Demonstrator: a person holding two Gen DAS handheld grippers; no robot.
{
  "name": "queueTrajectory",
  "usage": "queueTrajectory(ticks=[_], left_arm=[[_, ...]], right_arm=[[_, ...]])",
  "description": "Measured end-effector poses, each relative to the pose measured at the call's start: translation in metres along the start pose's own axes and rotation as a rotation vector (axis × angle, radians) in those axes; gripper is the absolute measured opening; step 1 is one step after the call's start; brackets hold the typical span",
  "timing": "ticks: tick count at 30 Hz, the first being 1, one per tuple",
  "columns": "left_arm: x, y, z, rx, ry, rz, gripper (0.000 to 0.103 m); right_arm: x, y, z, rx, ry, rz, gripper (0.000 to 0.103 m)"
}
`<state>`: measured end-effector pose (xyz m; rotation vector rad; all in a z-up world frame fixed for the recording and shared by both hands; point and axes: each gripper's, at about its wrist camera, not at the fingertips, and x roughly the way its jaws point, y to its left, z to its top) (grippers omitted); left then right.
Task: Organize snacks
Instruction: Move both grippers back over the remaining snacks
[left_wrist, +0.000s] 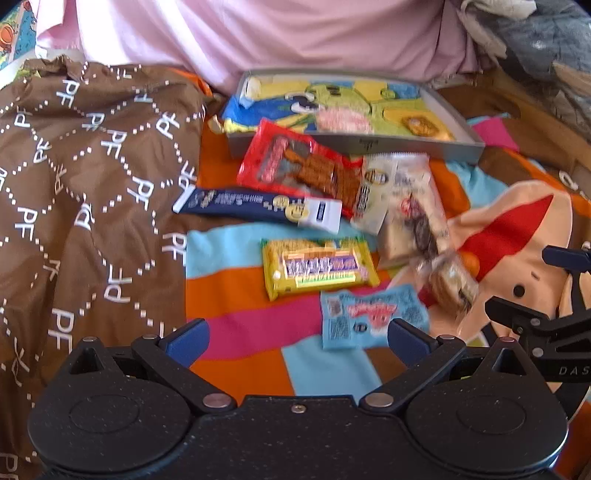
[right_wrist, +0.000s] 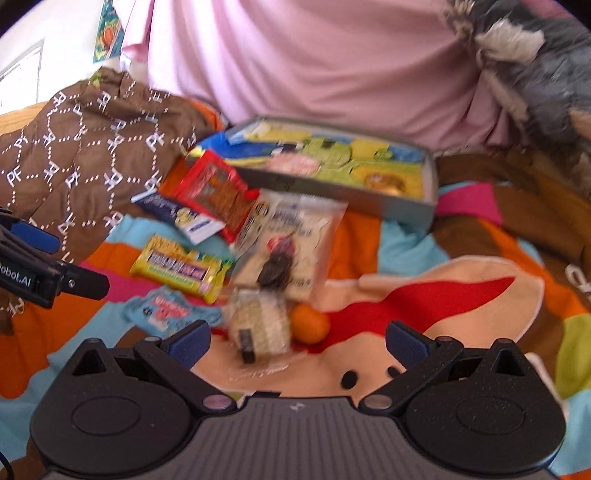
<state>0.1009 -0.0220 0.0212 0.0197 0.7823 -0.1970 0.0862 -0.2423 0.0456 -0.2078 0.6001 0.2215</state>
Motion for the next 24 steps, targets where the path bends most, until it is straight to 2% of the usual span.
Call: queueTrajectory(ticks=[11, 24], left_arm=[[0.017, 0.003, -0.002, -0.035, 0.091, -0.017, 0.102], [0.034, -0.006, 0.004, -0.044, 0.138, -0.053, 0.102]], right_arm=[[0.024, 0.004, -0.008, 0.006, 0.152, 0.060, 0.103], [0.032, 0.008, -0.010, -0.027, 0.179, 0.081, 0.103]])
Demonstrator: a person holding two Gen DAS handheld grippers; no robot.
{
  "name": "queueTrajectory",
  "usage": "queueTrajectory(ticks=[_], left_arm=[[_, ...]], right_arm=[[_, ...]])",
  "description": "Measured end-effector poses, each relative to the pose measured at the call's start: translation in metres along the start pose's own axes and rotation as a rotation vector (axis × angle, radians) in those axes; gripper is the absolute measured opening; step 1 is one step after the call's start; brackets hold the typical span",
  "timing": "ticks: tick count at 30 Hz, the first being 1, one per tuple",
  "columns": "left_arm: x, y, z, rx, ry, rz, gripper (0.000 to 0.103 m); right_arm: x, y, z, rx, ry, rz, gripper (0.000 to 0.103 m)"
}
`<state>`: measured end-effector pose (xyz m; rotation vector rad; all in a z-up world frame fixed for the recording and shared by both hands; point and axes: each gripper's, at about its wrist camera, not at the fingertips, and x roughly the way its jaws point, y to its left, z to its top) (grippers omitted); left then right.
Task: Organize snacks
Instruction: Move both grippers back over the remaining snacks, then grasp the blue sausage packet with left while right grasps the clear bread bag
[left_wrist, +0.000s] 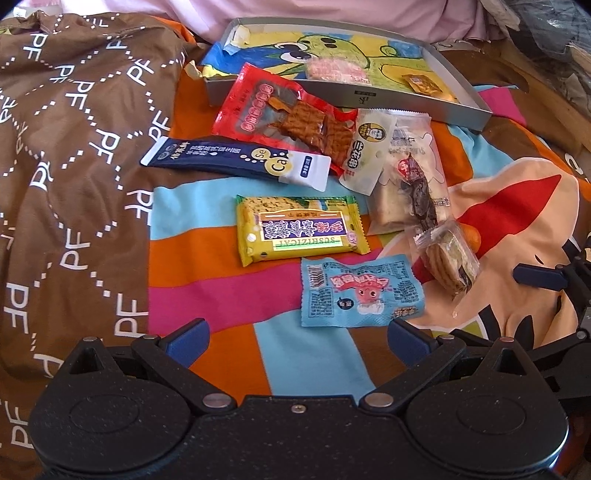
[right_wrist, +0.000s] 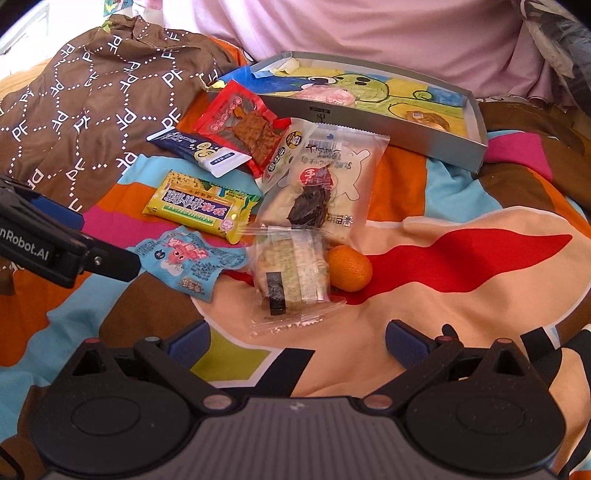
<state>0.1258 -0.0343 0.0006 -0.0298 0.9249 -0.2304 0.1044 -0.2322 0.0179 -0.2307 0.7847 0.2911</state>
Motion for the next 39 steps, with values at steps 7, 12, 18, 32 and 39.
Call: queueTrajectory(ticks=[7, 12, 18, 32, 39], left_arm=[[0.007, -0.004, 0.005, 0.014, 0.003, -0.002, 0.102], [0.011, -0.004, 0.008, 0.036, 0.001, 0.012, 0.102], [0.015, -0.002, 0.011, 0.029, 0.001, 0.016, 0.102], [0.026, -0.009, 0.025, 0.042, 0.016, -0.039, 0.102], [0.037, -0.015, 0.033, 0.026, 0.088, -0.127, 0.101]], right_arm=[[0.004, 0.001, 0.002, -0.018, 0.007, 0.001, 0.103], [0.004, 0.000, 0.002, -0.022, 0.002, 0.007, 0.103], [0.001, -0.007, 0.005, 0.032, -0.025, 0.017, 0.103], [-0.002, -0.018, 0.009, 0.088, -0.090, 0.042, 0.099], [0.005, -0.020, 0.010, 0.081, -0.084, 0.053, 0.088]])
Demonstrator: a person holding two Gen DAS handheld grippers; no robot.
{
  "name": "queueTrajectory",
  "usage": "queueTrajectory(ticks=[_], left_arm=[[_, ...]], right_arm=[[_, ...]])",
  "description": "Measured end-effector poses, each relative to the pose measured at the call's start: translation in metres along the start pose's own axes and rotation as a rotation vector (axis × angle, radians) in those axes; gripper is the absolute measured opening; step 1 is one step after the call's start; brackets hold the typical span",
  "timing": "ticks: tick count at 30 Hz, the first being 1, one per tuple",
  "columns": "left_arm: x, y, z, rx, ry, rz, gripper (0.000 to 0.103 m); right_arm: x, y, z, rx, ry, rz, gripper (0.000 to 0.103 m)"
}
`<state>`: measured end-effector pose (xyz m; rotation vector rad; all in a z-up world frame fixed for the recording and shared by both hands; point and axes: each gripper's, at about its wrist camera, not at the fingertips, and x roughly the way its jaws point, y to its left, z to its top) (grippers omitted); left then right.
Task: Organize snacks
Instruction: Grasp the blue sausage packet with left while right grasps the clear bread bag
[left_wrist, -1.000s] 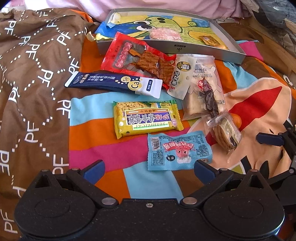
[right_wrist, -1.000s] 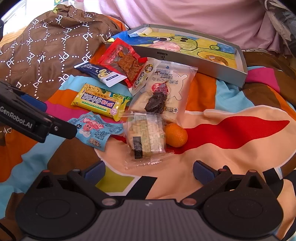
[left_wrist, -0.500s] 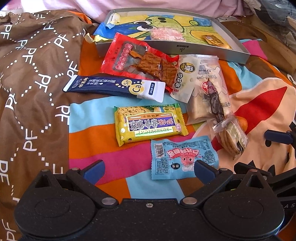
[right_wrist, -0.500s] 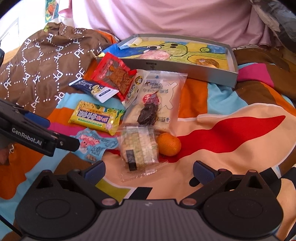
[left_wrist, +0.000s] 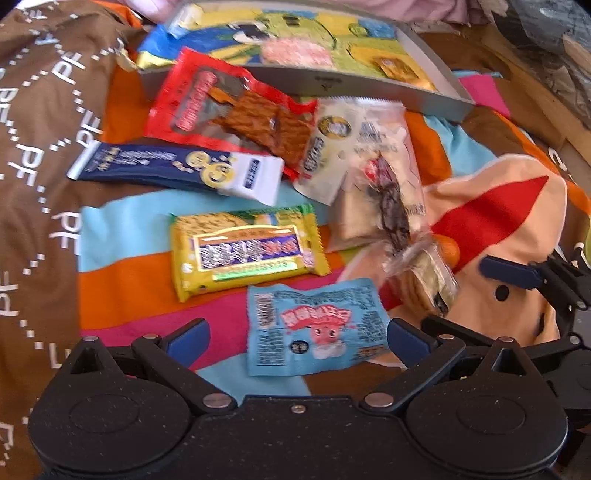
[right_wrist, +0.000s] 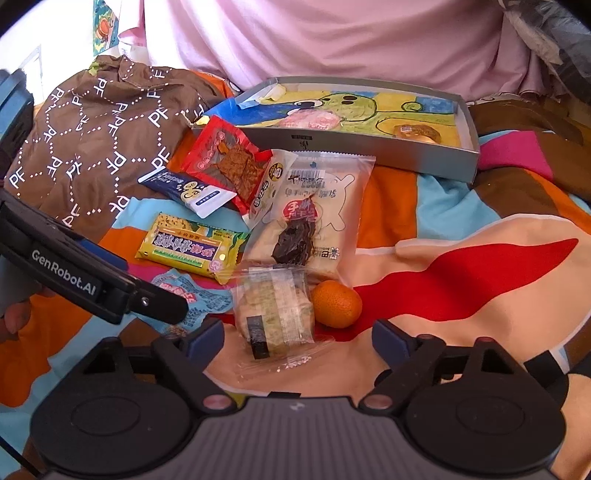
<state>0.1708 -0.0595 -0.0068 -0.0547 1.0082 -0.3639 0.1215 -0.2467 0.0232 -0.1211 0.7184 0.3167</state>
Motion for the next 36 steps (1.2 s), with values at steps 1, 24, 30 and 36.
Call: queueTrajectory(ticks=[1, 24, 30, 36], left_arm=[[0.002, 0.000, 0.002, -0.006, 0.016, -0.003, 0.100], [0.027, -0.012, 0.021, 0.037, 0.136, 0.045, 0.090], [0.021, 0.001, 0.016, 0.065, 0.113, 0.034, 0.090], [0.010, 0.018, 0.006, 0.039, 0.085, 0.029, 0.090]], right_arm=[[0.000, 0.000, 0.000, -0.004, 0.001, 0.001, 0.087], [0.011, 0.009, -0.004, -0.064, 0.046, 0.012, 0.080], [0.013, 0.009, -0.004, -0.066, 0.047, 0.018, 0.080], [0.019, 0.007, -0.002, -0.028, 0.030, 0.065, 0.079]])
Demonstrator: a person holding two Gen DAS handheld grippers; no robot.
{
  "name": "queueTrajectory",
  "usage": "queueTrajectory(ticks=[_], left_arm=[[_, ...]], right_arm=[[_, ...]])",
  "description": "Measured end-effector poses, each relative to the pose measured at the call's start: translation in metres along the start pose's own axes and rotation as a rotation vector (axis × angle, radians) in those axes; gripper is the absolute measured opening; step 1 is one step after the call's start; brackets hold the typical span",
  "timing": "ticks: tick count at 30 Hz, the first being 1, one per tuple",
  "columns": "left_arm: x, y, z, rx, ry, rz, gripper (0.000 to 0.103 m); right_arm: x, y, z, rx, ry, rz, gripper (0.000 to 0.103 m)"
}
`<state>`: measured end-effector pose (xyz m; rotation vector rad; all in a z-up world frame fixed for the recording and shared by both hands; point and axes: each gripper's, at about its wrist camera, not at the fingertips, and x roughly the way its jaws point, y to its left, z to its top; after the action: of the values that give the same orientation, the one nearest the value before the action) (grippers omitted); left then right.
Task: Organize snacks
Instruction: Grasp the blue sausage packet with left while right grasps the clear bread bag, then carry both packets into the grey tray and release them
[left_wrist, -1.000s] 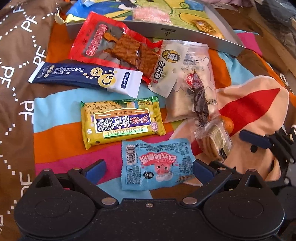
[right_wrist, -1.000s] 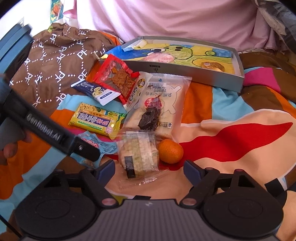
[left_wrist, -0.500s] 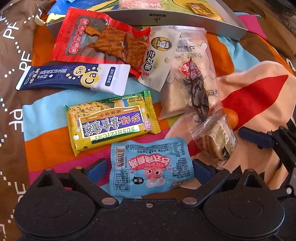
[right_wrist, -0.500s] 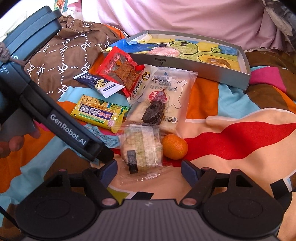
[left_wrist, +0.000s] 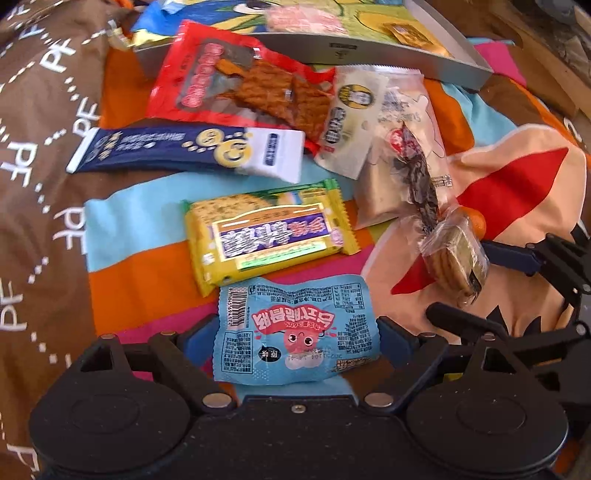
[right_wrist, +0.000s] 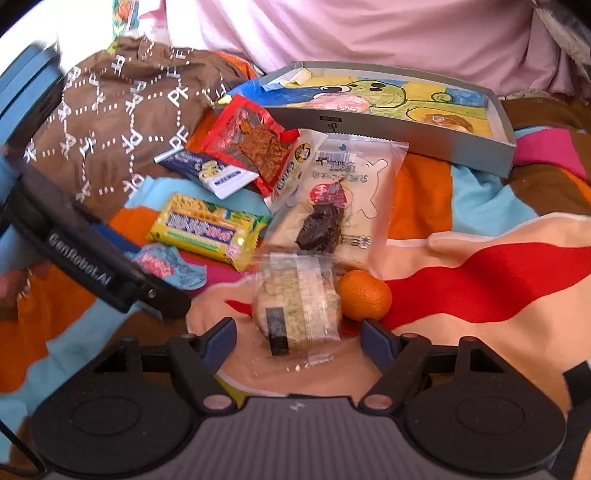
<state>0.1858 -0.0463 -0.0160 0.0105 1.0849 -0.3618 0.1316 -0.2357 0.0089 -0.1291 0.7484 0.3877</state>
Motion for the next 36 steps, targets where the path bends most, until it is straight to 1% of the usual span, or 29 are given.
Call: queueTrajectory(ticks=[4, 7, 9, 16, 17, 18, 23, 27, 31, 36], left_arm=[[-0.006, 0.006, -0.009, -0.020, -0.022, 0.000, 0.090], [-0.010, 0.005, -0.012, -0.022, -0.035, 0.011, 0.090], [-0.009, 0.001, -0.013, -0.026, -0.051, 0.017, 0.089], [-0.017, -0.001, -0.028, -0.014, -0.097, 0.021, 0.089], [-0.018, -0.001, -0.030, -0.011, -0.102, 0.023, 0.089], [-0.019, -0.001, -0.031, -0.007, -0.107, 0.025, 0.089], [-0.024, -0.003, -0.040, 0.044, -0.136, 0.022, 0.089], [-0.028, -0.007, -0.048, 0.088, -0.163, 0.028, 0.089], [-0.034, -0.008, -0.051, 0.119, -0.213, 0.054, 0.089], [-0.044, -0.008, -0.048, 0.108, -0.296, 0.068, 0.089]], right_arm=[[0.005, -0.004, 0.001, 0.035, -0.013, 0.033, 0.078], [0.007, -0.003, 0.000, 0.025, -0.017, 0.029, 0.070], [0.007, -0.001, 0.000, 0.012, -0.019, 0.023, 0.067], [0.006, 0.005, -0.001, -0.023, -0.036, 0.026, 0.061], [0.005, 0.006, -0.001, -0.031, -0.041, 0.029, 0.058], [0.004, 0.008, -0.001, -0.045, -0.048, 0.032, 0.053], [0.001, 0.021, -0.003, -0.123, -0.063, 0.043, 0.051], [0.000, 0.024, -0.004, -0.138, -0.068, 0.034, 0.051], [-0.004, 0.032, -0.005, -0.194, -0.099, -0.005, 0.051], [-0.009, 0.039, -0.006, -0.260, -0.161, -0.059, 0.051]])
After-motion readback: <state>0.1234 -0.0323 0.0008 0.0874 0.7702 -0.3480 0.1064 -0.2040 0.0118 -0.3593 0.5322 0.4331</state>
